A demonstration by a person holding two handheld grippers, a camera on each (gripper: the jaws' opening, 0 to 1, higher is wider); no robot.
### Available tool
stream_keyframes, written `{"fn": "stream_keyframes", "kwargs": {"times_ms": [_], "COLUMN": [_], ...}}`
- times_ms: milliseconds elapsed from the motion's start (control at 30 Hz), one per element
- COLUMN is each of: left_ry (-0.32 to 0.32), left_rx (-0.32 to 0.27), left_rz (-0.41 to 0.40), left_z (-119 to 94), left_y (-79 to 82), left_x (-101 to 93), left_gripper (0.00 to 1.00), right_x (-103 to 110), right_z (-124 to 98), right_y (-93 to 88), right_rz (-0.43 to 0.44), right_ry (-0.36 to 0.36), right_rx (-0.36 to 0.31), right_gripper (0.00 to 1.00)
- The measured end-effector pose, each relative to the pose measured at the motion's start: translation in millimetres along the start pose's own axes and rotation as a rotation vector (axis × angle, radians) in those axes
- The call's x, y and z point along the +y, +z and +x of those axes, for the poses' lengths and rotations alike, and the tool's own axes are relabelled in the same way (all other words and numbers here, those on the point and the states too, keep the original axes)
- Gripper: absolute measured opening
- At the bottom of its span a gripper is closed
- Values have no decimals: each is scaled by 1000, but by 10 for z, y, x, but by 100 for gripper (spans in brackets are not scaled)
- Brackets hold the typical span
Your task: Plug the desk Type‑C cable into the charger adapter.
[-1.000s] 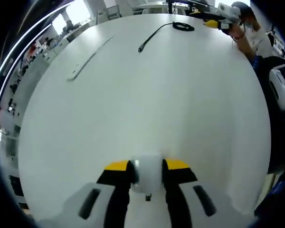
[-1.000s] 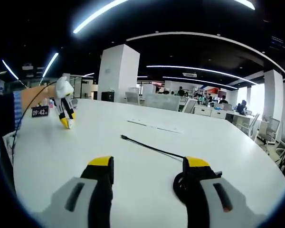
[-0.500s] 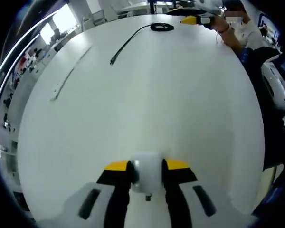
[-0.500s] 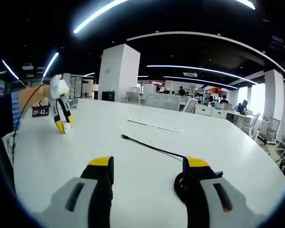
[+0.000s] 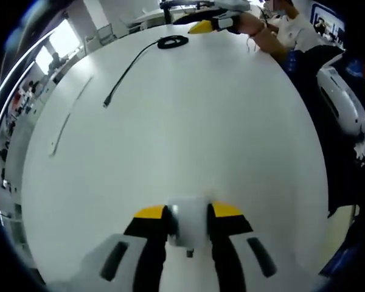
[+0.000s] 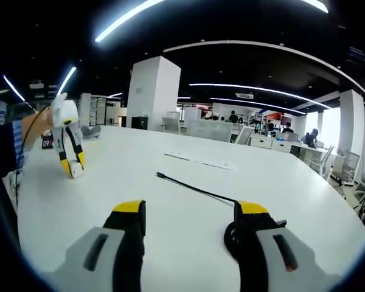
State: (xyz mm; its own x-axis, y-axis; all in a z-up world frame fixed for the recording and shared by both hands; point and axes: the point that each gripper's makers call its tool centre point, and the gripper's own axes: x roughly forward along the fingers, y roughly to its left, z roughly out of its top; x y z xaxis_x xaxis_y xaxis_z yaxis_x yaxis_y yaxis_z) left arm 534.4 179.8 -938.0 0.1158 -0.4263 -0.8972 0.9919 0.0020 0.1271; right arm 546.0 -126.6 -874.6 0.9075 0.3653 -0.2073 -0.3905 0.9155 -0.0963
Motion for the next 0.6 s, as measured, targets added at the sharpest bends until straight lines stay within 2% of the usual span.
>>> {"fn": "stream_keyframes", "kwargs": {"times_ms": [300, 600], "left_ry": [-24, -28], "left_rx": [-38, -54], "left_rz": [27, 39], "left_z": [-5, -3], "left_y": [77, 103], "left_x": [-212, -305], "left_gripper": [26, 26], "right_x": [12, 13], "right_z": [2, 14], "right_y": [-5, -23], "right_rz": [-5, -10], "right_ry": [2, 1], "right_rx": [4, 14], "right_gripper": [59, 59]}}
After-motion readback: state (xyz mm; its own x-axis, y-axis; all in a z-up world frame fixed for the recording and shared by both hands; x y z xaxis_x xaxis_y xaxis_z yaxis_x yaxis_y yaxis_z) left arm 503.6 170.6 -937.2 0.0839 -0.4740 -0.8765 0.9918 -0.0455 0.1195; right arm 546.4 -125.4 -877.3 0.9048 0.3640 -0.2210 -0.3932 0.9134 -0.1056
